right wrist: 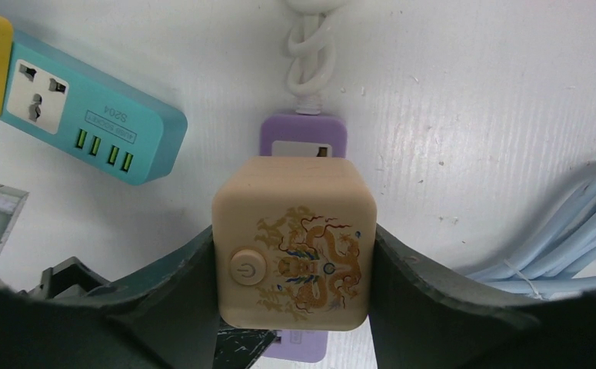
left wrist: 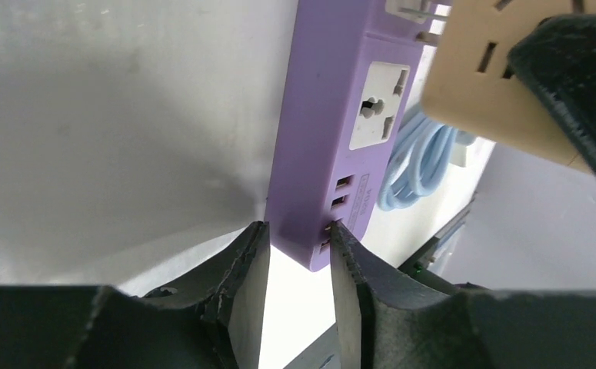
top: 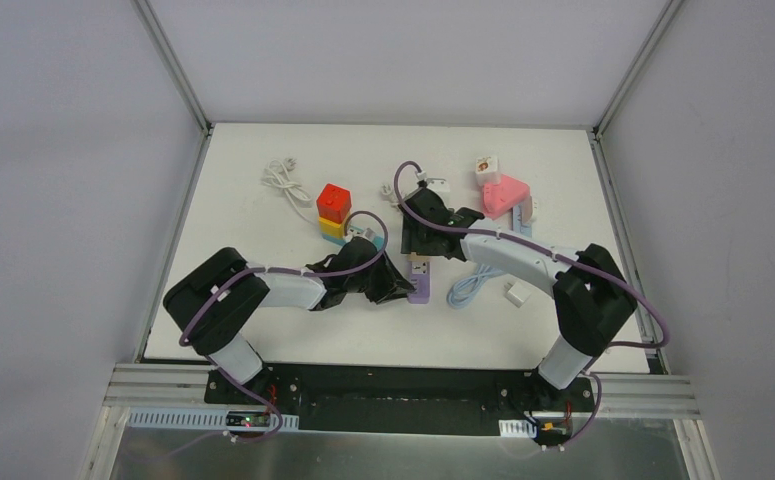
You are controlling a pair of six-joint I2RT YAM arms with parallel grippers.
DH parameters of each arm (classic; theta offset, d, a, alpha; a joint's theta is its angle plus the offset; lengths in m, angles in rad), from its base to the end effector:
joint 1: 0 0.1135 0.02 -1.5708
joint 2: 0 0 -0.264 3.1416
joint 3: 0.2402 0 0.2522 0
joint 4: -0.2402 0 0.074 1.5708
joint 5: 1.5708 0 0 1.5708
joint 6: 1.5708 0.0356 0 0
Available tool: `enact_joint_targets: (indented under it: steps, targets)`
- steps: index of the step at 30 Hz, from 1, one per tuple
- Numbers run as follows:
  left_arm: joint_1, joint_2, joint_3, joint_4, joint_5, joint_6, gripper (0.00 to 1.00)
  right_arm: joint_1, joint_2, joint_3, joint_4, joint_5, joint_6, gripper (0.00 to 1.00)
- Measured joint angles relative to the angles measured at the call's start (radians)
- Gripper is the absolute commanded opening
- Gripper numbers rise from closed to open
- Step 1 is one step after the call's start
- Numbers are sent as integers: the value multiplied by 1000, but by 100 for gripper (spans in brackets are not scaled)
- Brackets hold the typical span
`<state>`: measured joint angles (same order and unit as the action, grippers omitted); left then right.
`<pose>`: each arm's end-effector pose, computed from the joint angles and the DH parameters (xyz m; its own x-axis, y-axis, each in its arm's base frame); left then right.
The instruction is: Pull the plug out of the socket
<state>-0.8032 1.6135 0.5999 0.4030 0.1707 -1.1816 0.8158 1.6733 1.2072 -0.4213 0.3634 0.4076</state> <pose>0.2047 -0.2209 0.1385 -0.8966 -0.3839 -0.2208 -0.0626 0.6034 -0.7950 0.2563 0.2539 0.2364 -0.6967 -0.1997 -0.6890 -0.2731 0.9620 -0.0027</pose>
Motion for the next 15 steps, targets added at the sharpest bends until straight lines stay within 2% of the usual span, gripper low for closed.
enact_joint_targets:
  steps: [3, 10, 15]
  targets:
    - [0, -45, 10, -86, -11, 47, 45, -11, -17, 0, -20, -5, 8, 0]
    - [0, -181, 109, -406, -83, 213, 81, -114, -195, -37, -43, -50, 46, 0]
    - [0, -340, 171, -588, -177, 324, 95, -208, -328, -127, -62, -81, 72, 0]
